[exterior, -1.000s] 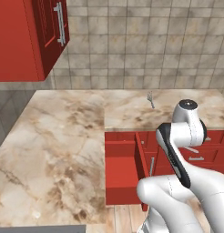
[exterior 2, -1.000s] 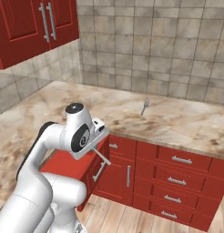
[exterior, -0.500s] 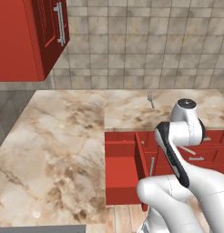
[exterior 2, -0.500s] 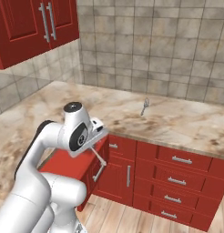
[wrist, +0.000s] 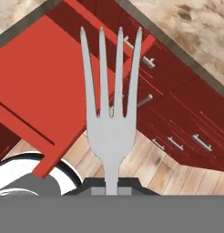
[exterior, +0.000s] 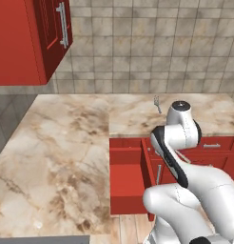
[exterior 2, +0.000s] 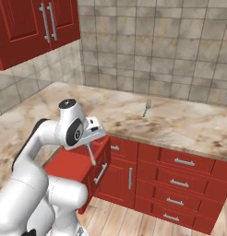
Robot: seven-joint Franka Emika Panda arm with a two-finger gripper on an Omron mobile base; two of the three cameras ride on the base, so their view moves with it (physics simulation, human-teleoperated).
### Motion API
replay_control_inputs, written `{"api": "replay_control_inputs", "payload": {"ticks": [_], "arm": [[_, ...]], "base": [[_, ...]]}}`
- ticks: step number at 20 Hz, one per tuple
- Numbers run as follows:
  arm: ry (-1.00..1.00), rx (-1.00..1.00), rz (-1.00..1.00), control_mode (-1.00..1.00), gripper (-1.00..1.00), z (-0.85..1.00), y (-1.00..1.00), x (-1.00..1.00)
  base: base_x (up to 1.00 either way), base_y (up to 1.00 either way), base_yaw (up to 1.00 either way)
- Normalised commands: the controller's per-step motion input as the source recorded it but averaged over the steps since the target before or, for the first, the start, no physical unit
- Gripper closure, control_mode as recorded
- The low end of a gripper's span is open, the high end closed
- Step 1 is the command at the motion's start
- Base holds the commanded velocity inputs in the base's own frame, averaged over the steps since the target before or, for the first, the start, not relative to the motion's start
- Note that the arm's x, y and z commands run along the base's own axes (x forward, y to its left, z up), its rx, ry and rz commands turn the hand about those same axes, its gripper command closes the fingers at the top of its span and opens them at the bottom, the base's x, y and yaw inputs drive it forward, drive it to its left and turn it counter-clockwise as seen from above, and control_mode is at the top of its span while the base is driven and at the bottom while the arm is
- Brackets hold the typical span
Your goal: Organize the utensils by type. Pick up the wooden spoons from the counter and place them in the open cabinet. Then pick up the metallic utensils from the counter and place them in the open drawer.
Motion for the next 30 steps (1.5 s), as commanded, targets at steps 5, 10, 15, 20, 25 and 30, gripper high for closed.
{"api": "replay_control_inputs", "payload": {"ticks": [5,10,15,20,25,30], "arm": [[0.00,0.02,-0.31,-1.00,1.00,0.00,0.19,0.54],[0.02,0.08,-0.36,-1.00,1.00,-0.04,0.27,0.48],[0.11,0.15,-0.40,-1.00,1.00,-0.18,0.29,0.31],[0.03,0.20,-0.26,-1.00,1.00,-0.18,0.09,0.09],[0.00,0.11,-0.18,-1.00,1.00,-0.29,0.03,0.04],[0.00,0.00,-0.17,-1.00,1.00,-0.34,0.16,0.05]], "base": [[0.00,0.00,0.00],[0.00,0.00,0.00],[0.00,0.00,0.00],[0.00,0.00,0.00],[0.00,0.00,0.00],[0.00,0.00,0.00]]}}
